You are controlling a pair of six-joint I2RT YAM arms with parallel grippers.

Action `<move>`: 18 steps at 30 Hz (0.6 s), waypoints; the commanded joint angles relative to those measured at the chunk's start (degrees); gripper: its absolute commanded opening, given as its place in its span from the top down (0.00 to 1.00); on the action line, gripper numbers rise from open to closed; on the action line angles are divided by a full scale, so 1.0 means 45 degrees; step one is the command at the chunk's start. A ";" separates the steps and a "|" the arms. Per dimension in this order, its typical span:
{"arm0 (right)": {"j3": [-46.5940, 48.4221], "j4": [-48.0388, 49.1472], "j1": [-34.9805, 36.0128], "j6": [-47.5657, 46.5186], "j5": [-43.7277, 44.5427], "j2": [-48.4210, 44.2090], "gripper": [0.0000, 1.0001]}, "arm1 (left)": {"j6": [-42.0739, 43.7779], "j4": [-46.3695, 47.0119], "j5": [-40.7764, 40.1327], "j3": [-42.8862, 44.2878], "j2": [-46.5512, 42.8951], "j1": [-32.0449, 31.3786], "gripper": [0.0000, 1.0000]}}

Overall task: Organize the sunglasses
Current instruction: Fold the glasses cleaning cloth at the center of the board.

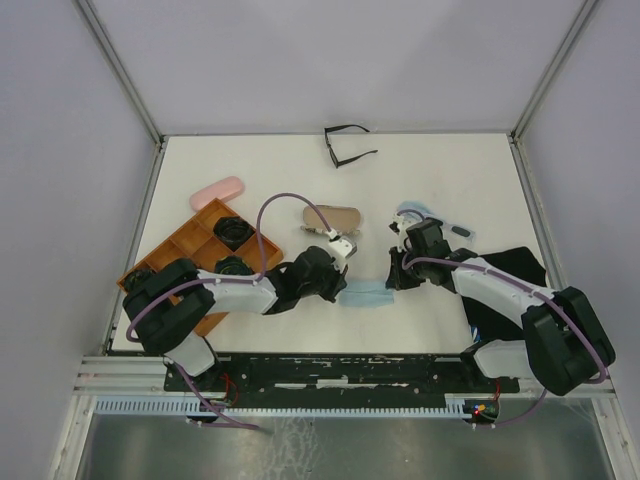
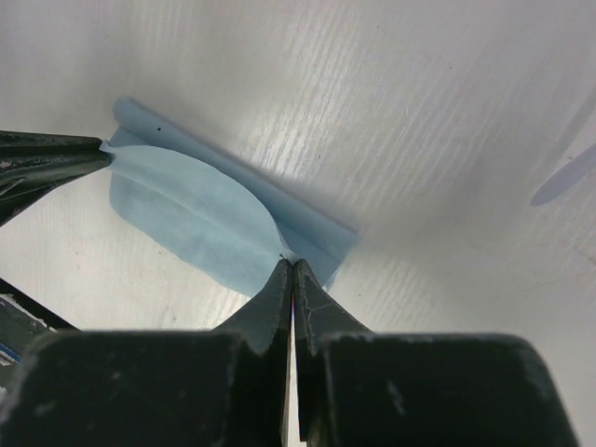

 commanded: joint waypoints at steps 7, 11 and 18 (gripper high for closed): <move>0.0139 -0.0807 -0.0028 0.0193 -0.0567 0.0447 0.86 | 0.0232 0.0980 0.0548 -0.0464 -0.0704 -0.0107 0.87; 0.0114 -0.0940 0.0005 0.0239 -0.0756 0.0575 0.78 | 0.0204 0.1085 0.0688 -0.0623 -0.0735 -0.0135 0.81; 0.0035 -0.1238 -0.0004 0.0191 -0.0980 0.0388 0.69 | -0.0043 0.1248 0.0908 -0.0967 -0.0967 -0.0275 0.69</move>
